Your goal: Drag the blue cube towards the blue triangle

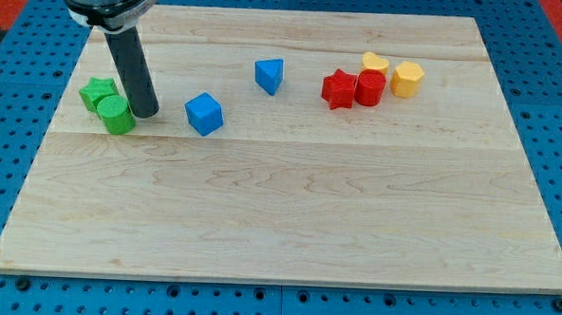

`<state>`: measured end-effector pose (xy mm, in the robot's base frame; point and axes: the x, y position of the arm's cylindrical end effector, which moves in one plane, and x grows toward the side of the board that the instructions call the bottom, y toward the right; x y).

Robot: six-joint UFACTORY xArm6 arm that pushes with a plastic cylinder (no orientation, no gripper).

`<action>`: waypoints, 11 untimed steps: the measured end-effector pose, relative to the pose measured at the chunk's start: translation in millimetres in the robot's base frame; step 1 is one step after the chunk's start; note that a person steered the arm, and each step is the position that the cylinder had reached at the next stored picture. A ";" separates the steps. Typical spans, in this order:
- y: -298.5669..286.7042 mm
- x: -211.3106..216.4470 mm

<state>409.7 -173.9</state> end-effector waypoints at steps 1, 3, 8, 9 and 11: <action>-25.6 19.5; -2.0 21.8; 31.3 8.1; 40.8 5.9; 46.8 5.3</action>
